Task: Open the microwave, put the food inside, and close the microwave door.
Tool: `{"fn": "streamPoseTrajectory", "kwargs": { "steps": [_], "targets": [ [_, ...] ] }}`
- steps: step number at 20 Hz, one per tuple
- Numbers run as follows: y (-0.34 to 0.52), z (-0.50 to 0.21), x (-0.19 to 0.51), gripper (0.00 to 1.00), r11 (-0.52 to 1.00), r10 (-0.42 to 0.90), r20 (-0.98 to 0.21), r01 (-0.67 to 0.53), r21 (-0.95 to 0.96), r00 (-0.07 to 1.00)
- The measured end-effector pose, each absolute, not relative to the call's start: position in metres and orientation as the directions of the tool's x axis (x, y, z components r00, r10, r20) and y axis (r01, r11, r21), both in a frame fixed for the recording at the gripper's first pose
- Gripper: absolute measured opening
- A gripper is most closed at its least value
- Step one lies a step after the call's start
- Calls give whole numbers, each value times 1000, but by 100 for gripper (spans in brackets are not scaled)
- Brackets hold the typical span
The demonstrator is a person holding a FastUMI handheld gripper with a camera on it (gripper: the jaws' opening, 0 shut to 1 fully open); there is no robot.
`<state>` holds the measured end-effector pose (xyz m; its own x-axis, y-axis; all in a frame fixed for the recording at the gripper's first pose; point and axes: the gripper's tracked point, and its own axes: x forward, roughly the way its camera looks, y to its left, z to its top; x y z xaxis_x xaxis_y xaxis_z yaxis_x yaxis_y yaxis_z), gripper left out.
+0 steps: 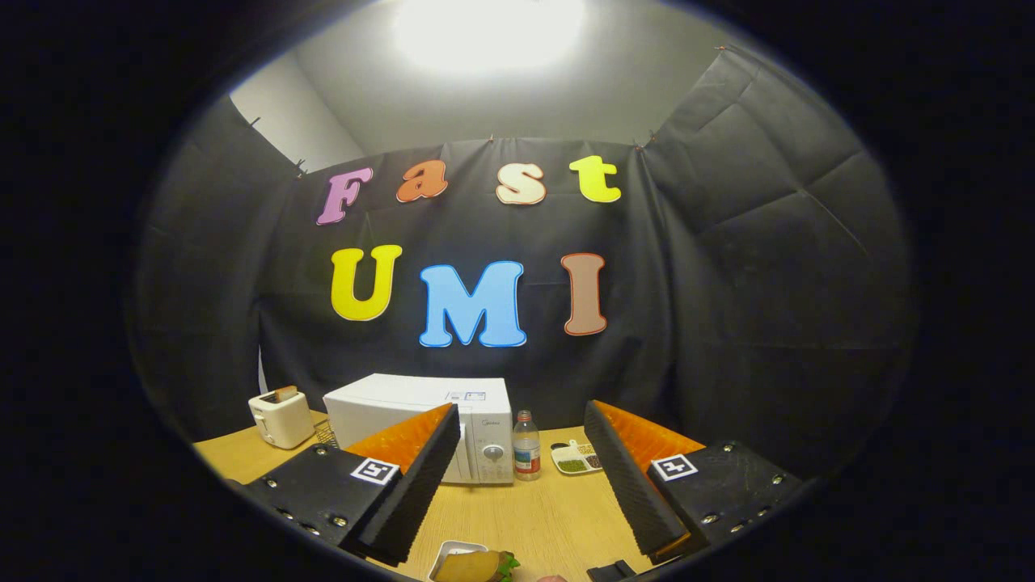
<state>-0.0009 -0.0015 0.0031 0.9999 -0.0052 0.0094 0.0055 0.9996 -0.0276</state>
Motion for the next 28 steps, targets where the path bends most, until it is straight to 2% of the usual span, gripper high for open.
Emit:
{"fn": "streamPoseTrajectory", "kwargs": {
  "steps": [15, 20, 24, 28],
  "targets": [
    [35, -8, 37, 98, 995, 67, 3, -67, -70, 998],
    [49, -13, 73, 98, 992, 117, 3, -117, -45, 993],
    [62, -31, 106, 98, 984, 177, -45, -177, 7, 983],
    [60, -50, 147, 98, 986, 166, -67, -166, 8, 984]
  ]
}}
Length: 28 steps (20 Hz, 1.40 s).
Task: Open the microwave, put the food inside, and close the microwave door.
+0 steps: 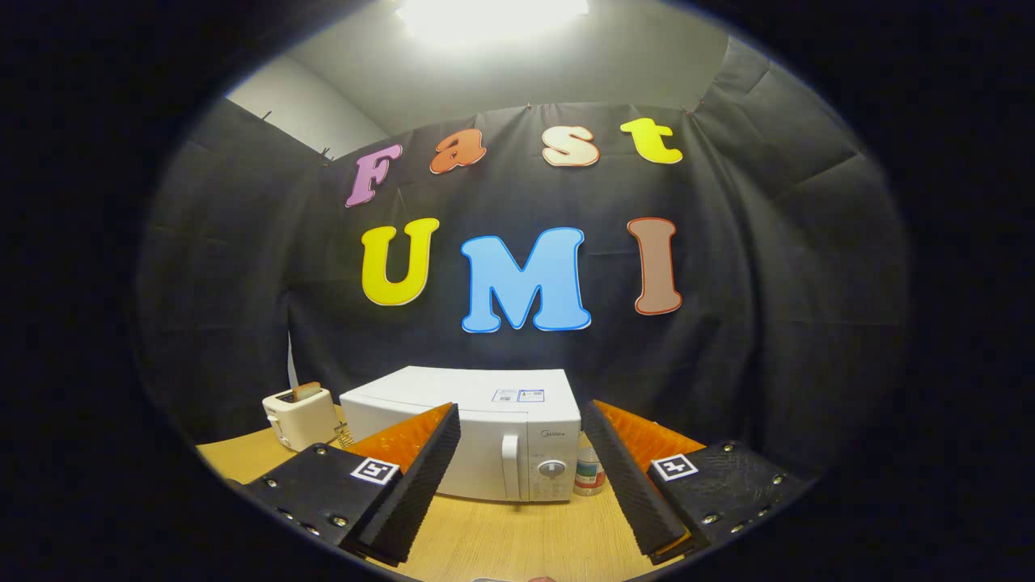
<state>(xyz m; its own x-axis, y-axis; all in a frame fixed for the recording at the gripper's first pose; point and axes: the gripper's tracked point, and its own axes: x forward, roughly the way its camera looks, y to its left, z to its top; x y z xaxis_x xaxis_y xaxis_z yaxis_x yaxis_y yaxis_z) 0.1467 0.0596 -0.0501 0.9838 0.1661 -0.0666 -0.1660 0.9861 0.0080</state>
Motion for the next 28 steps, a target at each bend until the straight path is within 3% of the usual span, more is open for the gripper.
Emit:
{"fn": "streamPoseTrajectory", "kwargs": {
  "steps": [12, 24, 27, 28],
  "targets": [
    [82, -152, 236, 98, 977, 205, -258, -213, -2, 944],
    [95, -234, 280, 98, 974, 220, -433, -225, 42, 874],
    [99, -244, 284, 88, 972, 223, -457, -234, 33, 861],
    [99, -247, 285, 80, 972, 221, -459, -235, 26, 861]
  ]
}}
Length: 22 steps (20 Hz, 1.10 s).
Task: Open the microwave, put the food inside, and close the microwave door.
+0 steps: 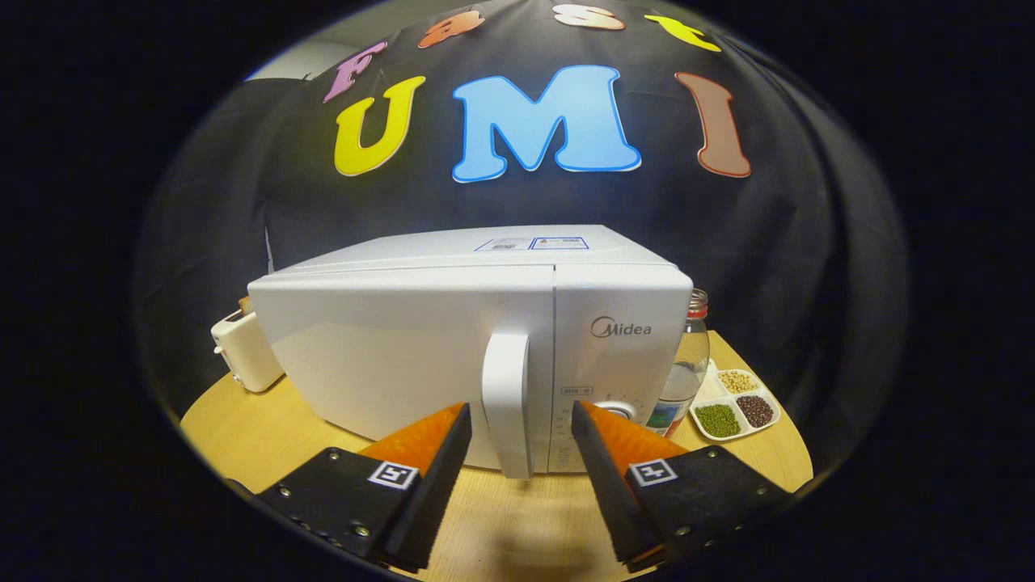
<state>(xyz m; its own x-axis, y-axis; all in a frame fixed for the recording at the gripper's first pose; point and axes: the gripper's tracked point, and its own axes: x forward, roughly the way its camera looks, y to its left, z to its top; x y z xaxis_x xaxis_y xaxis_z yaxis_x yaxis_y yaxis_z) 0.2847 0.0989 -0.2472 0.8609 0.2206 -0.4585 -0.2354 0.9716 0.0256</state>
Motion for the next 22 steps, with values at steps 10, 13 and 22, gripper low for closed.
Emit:
{"fn": "streamPoseTrajectory", "kwargs": {
  "steps": [10, 13, 22],
  "targets": [
    [108, -252, 288, 23, 965, 238, -476, -261, 18, 847],
    [109, -252, 287, 11, 964, 239, -494, -264, 20, 836],
    [110, -251, 283, 5, 966, 223, -514, -260, -1, 829]
  ]
}}
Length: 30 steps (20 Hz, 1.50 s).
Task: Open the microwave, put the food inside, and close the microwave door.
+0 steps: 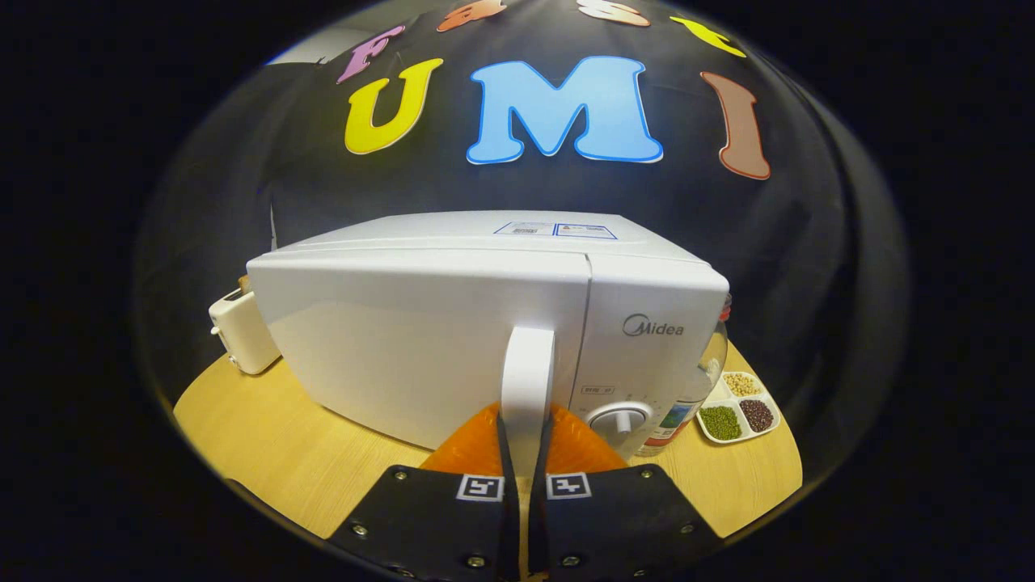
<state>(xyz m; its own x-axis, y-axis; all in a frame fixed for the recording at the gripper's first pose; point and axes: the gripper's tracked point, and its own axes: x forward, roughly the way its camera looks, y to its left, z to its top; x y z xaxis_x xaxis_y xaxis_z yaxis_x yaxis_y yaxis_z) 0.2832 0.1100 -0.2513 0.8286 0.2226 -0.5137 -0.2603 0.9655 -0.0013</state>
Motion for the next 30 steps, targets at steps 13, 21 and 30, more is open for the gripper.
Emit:
{"fn": "streamPoseTrajectory", "kwargs": {
  "steps": [13, 21, 30],
  "targets": [
    [133, -244, 183, 5, 949, 231, -602, -314, -34, 764],
    [162, -241, 127, 5, 953, 230, -609, -302, -16, 759],
    [203, -239, 78, 14, 957, 244, -582, -288, 18, 776]
  ]
}}
